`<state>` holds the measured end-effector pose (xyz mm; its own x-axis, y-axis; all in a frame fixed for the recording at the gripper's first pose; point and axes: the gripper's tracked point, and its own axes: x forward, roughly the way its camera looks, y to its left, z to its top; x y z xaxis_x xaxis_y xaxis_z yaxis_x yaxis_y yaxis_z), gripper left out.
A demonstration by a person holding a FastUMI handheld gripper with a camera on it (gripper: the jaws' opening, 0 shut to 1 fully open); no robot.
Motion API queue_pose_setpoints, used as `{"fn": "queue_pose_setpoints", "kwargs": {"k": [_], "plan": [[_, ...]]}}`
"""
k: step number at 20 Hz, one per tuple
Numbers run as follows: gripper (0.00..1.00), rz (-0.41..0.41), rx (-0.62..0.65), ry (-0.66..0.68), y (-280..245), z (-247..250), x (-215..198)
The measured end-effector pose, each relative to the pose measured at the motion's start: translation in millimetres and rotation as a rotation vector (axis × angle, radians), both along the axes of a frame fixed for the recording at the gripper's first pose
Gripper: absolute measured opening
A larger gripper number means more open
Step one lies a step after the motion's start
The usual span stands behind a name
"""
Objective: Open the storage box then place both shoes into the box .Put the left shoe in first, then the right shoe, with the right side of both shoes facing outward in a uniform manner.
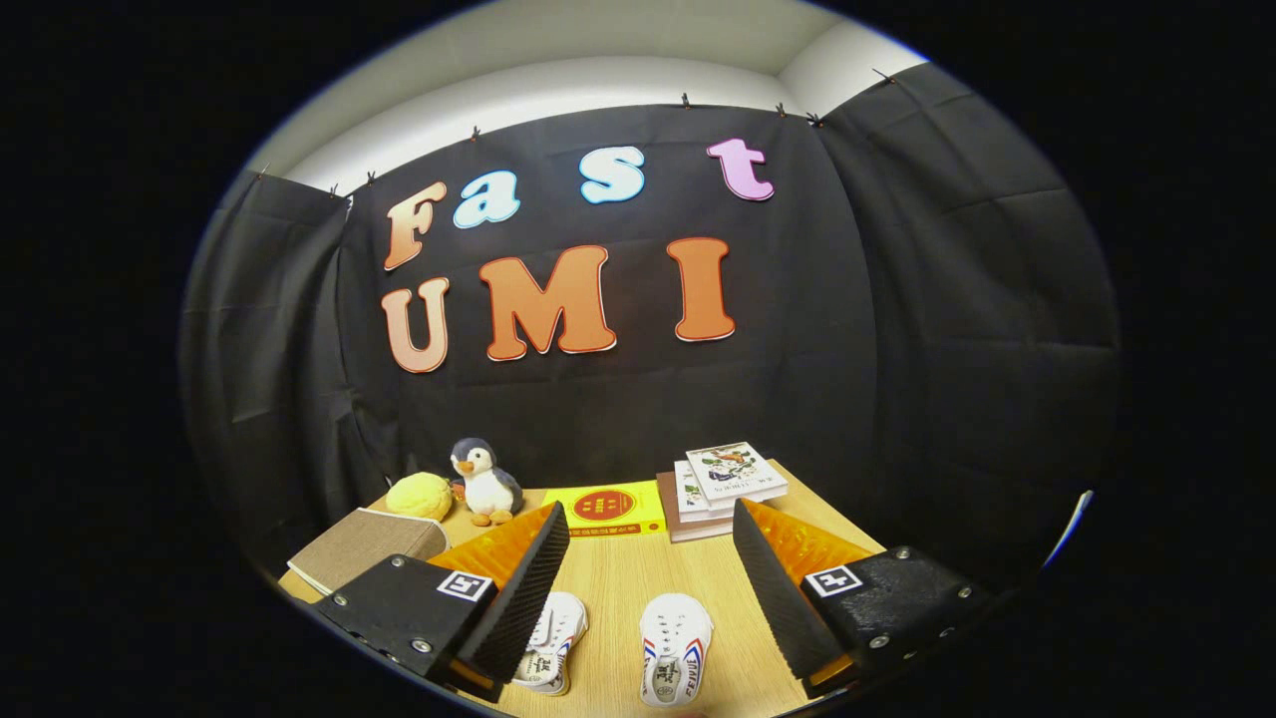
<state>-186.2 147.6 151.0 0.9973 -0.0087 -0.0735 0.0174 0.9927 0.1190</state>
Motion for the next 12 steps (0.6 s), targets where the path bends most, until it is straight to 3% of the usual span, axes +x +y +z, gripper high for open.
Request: {"fn": "queue_pose_setpoints", "kwargs": {"k": [12], "plan": [[0.98,-0.037,-0.039,-0.014,-13.1,7.4,-8.0]]}}
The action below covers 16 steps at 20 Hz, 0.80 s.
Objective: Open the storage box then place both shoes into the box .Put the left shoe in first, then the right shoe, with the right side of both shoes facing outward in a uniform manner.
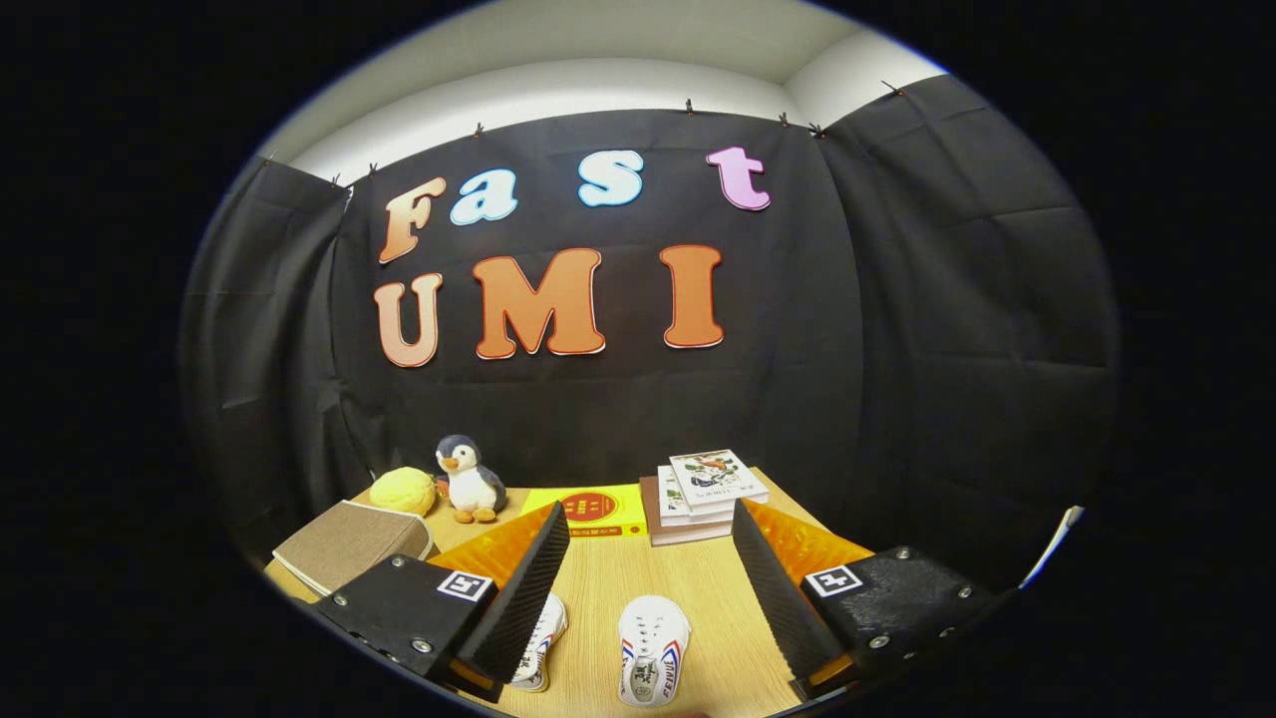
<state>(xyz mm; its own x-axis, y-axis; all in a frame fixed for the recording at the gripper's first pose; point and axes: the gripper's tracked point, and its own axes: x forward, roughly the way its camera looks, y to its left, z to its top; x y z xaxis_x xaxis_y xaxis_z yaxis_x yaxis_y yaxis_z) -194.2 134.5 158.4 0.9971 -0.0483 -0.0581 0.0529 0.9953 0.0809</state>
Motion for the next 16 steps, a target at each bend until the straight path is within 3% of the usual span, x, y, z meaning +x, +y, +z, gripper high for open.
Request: {"fn": "queue_pose_setpoints", "kwargs": {"k": [11,14,16], "plan": [[0.98,0.001,0.001,0.0,-2.7,-0.9,-8.3],[0.98,0.05,0.022,0.015,13.5,-5.1,-3.6],[0.98,0.131,0.078,0.036,38.0,-11.3,4.9]]}}
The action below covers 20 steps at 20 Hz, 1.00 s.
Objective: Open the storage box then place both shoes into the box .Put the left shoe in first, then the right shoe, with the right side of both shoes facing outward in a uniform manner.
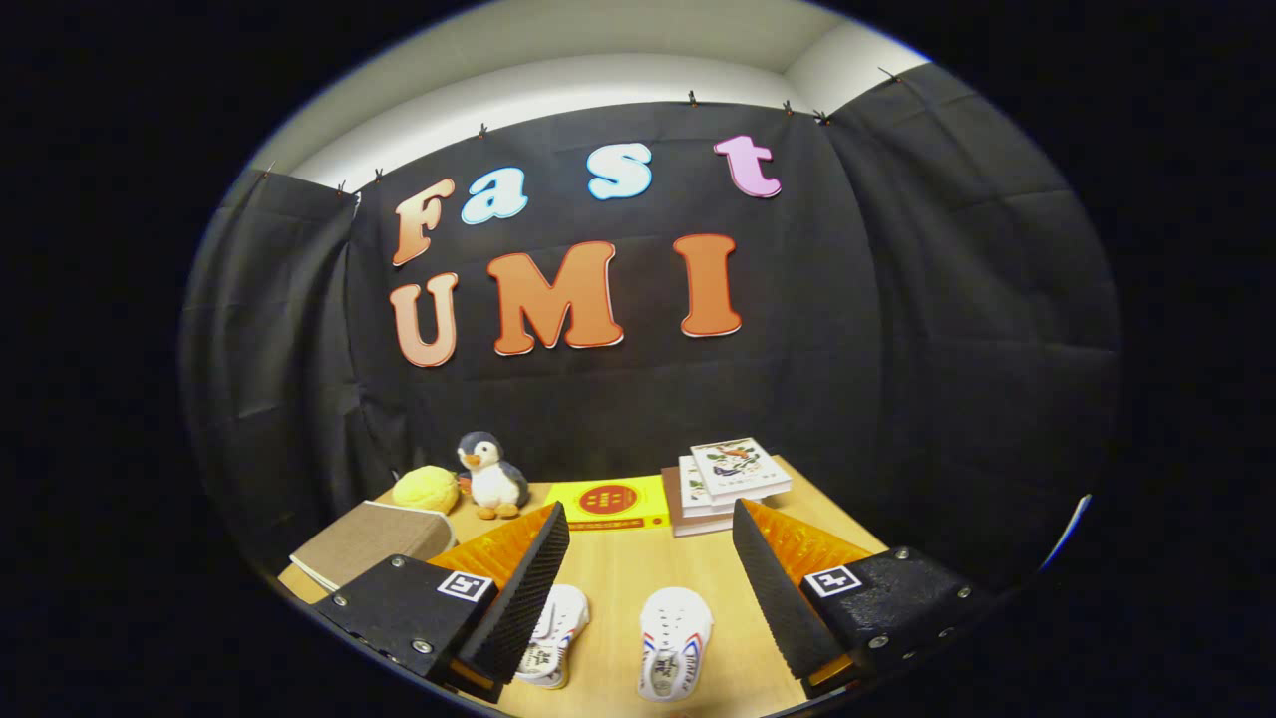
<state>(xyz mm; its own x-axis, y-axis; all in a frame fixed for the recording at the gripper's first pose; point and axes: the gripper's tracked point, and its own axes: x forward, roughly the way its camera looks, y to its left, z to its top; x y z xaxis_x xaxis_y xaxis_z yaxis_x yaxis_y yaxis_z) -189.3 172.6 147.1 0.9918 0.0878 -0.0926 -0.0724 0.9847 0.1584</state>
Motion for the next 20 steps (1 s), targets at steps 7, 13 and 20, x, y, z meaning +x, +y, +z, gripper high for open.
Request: {"fn": "queue_pose_setpoints", "kwargs": {"k": [7,13,20], "plan": [[0.98,0.392,0.32,0.212,139.4,-51.9,33.1],[0.98,0.71,0.653,0.542,242.5,-103.3,8.4],[0.98,0.849,0.891,0.742,298.5,-133.1,0.0]]}}
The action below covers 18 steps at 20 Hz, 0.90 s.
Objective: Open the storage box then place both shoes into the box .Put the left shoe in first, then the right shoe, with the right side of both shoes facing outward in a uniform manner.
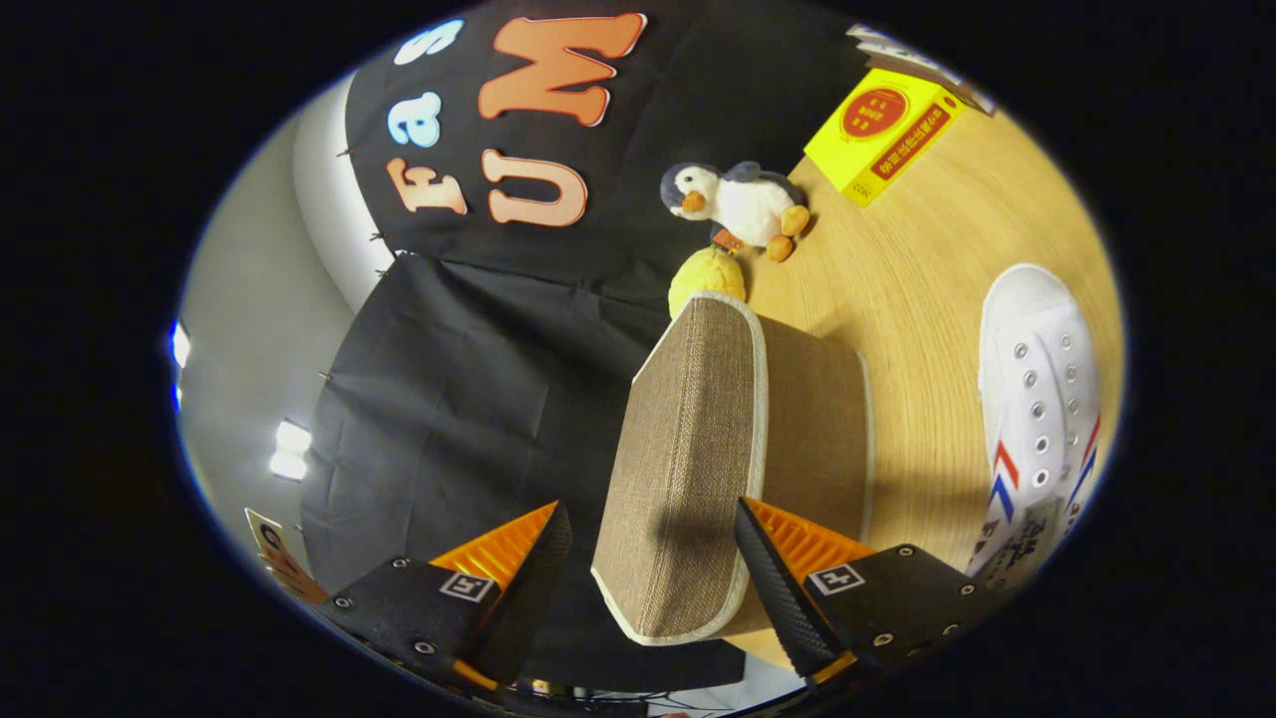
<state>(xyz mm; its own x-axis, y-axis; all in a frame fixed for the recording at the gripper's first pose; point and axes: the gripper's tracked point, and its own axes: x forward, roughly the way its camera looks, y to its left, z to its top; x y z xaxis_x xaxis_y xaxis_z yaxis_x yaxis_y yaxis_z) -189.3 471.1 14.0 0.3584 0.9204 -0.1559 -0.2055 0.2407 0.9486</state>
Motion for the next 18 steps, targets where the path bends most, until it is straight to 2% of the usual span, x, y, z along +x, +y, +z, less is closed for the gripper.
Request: {"fn": "queue_pose_setpoints", "kwargs": {"k": [3,7,9,13,16,18], "plan": [[0.98,-0.013,0.046,0.038,0.2,-2.5,6.9],[0.98,-0.102,0.021,0.059,-9.4,-20.9,31.2],[0.98,-0.082,0.063,0.108,-4.3,-21.0,29.3],[0.98,-0.018,0.056,0.135,10.5,-31.1,17.1],[0.97,-0.015,0.135,0.154,6.2,-18.0,16.2],[0.91,-0.025,0.17,0.161,3.0,-13.7,17.9]]}}
